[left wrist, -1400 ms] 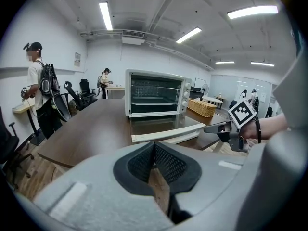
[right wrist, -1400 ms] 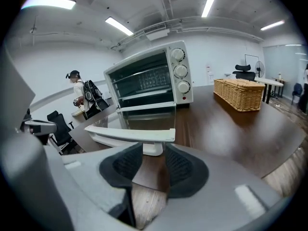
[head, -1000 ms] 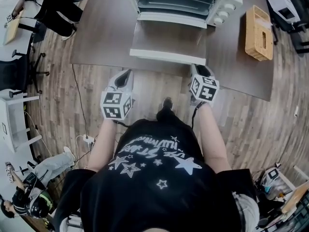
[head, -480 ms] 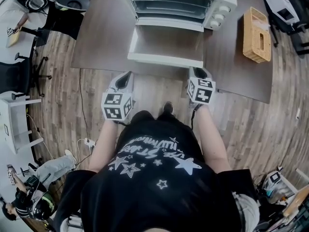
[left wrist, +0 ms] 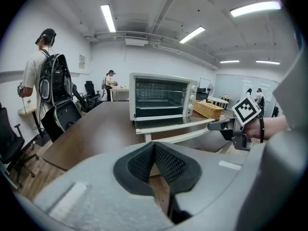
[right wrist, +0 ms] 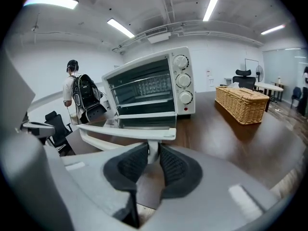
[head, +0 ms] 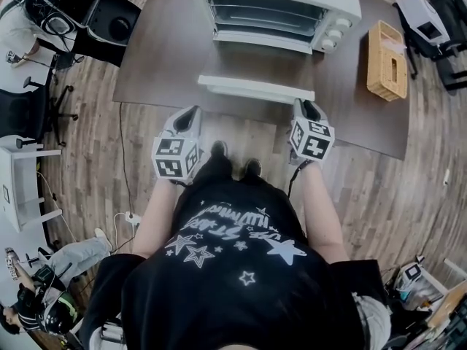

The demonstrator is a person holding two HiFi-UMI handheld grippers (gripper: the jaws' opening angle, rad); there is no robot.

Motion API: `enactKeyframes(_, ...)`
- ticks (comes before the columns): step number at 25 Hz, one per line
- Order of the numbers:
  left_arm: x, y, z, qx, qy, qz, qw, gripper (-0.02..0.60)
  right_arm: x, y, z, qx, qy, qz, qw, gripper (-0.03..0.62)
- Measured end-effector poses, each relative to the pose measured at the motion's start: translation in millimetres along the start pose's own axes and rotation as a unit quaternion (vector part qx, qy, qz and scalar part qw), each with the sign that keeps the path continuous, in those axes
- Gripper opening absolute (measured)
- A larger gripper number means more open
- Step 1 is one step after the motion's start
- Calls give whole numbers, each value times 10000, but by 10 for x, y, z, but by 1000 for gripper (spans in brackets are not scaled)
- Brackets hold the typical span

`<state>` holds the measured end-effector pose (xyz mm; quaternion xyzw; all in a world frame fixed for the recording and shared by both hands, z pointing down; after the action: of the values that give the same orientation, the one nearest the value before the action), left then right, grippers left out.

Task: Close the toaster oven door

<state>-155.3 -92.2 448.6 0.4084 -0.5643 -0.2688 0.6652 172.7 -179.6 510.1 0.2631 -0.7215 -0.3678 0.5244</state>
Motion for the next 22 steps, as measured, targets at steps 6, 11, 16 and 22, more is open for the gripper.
enactKeyframes(6, 182, -155, 173, 148, 354, -29, 9993, 9, -39, -155, 61, 63, 219, -17, 9997, 80)
enactKeyframes(11, 328, -310, 267, 231, 614, -189, 9977, 9, -95, -258, 84, -39, 428, -2, 9991, 80)
enactKeyframes(16, 430, -418, 438, 250, 764, -285, 9964, 9, -128, -390, 121, -2, 582, -40, 9983, 80)
enactKeyframes(22, 544, -491, 590, 237, 927, -327, 9949, 9, -168, -578, 187, 82, 810, -264, 9963, 80)
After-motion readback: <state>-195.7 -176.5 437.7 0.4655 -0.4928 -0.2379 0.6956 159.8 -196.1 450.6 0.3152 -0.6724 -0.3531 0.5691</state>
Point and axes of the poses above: the fingertips, and each gripper's own axes: x forward along the fingers, z to its left, y out of its underside, the point moved 9 cm from there along -x, backward along the fingers
